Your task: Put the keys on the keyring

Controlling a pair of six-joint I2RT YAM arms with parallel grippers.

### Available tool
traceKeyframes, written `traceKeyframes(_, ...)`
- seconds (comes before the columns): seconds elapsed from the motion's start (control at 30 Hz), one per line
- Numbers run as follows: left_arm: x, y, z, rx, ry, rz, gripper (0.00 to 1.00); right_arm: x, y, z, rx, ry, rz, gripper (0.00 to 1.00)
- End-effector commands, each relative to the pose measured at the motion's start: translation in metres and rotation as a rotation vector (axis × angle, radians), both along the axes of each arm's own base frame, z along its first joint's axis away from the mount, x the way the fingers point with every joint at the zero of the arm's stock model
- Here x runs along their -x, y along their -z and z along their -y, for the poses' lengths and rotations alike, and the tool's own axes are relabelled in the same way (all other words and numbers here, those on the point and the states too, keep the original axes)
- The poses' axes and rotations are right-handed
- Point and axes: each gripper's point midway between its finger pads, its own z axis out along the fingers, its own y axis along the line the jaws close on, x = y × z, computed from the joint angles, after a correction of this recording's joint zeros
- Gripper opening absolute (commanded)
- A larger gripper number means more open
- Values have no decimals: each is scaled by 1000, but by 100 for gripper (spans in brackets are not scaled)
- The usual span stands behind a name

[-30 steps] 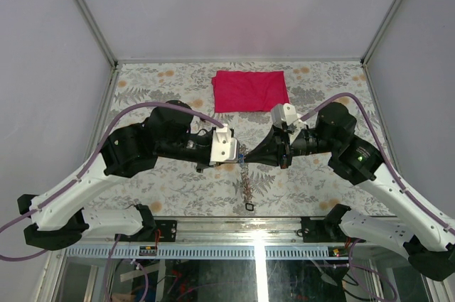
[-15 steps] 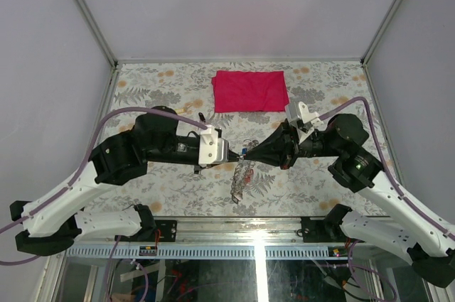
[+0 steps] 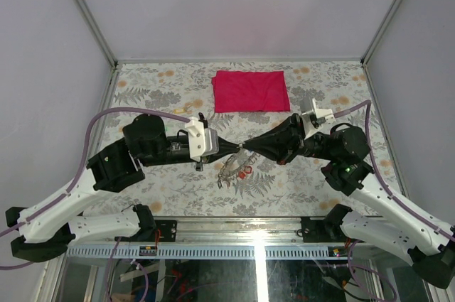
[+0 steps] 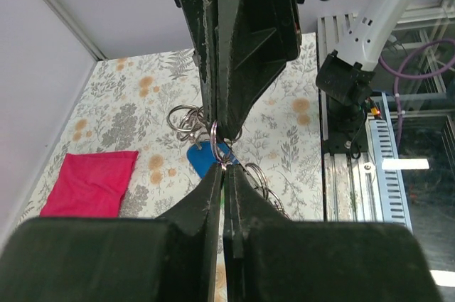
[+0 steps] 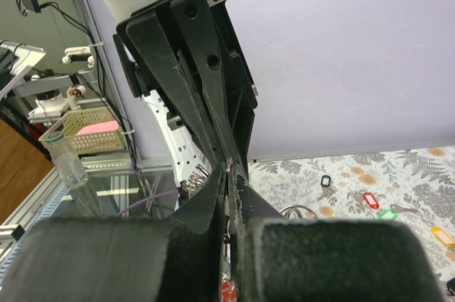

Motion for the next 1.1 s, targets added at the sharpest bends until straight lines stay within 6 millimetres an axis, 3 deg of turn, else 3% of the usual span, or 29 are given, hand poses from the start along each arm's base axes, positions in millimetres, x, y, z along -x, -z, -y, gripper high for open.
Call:
traceKeyframes(0.0,-4,-14,5,81,-24,-8,0,10,-65,23,-244,50,113,0)
traceKeyframes(0.67,-17,-11,13,106,-79,-37,2,-25,-67,41,-327,267,5,0)
traceKeyframes(1.07,-21,-1,20,80,-84,-65,4,-53,-52,47,-301,408,-109,0)
